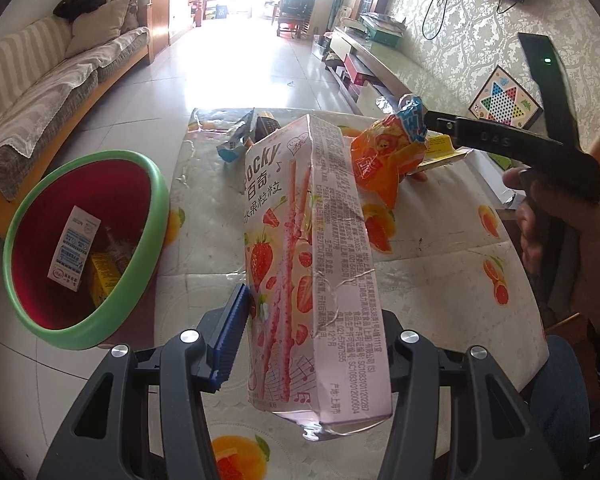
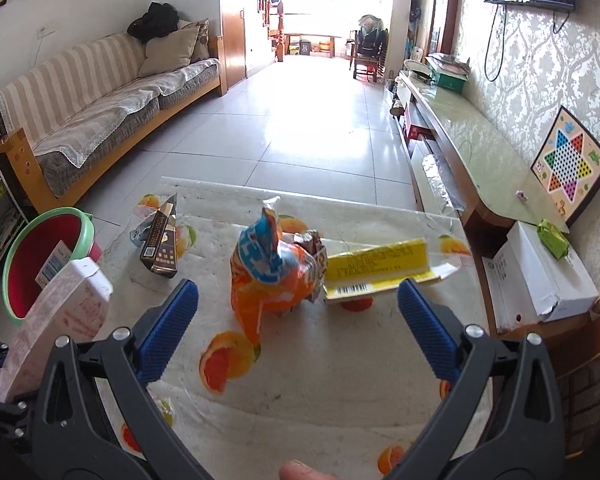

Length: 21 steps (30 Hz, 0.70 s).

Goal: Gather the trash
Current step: 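Grasp the orange chip bag with the right gripper while the left holds the snack box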

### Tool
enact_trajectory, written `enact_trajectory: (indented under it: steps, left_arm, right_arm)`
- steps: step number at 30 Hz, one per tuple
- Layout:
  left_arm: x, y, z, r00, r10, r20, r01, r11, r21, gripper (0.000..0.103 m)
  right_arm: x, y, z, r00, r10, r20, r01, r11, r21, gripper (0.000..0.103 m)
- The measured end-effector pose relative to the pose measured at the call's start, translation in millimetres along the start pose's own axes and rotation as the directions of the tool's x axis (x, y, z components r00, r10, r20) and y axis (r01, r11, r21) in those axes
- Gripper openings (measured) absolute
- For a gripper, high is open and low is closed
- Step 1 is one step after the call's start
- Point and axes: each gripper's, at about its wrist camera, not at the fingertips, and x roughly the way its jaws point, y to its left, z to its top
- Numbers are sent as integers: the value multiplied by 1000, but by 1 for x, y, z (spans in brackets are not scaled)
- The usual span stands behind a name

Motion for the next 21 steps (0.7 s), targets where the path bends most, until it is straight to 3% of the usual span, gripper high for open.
enact_trajectory:
  steps: [8,10,12,15,21]
  left_arm:
    - [-23,29,-18,999,13,29,-11,998,-61,49]
    - [-24,35,-20,999,14,31,-12,997,-71,49]
    - [-25,39,-22,999,18,37,-15,997,-78,49]
    - [-27,43,-22,999,16,47,-12,996,-90,49]
    - [-26,43,-20,998,4,59,1,996,-85,49]
  right_arm:
    - [53,29,7,995,-65,-82,55,991,-119,98]
    - [61,34,5,992,-77,-99,62,987,-147,90]
    - [67,38,3,988,-88,-126,66,983,-173,56]
    - [66,41,-1,988,-89,-129,65,981,-184,49]
    - [40,42,5,992,-91,-86,73,980,-186,46]
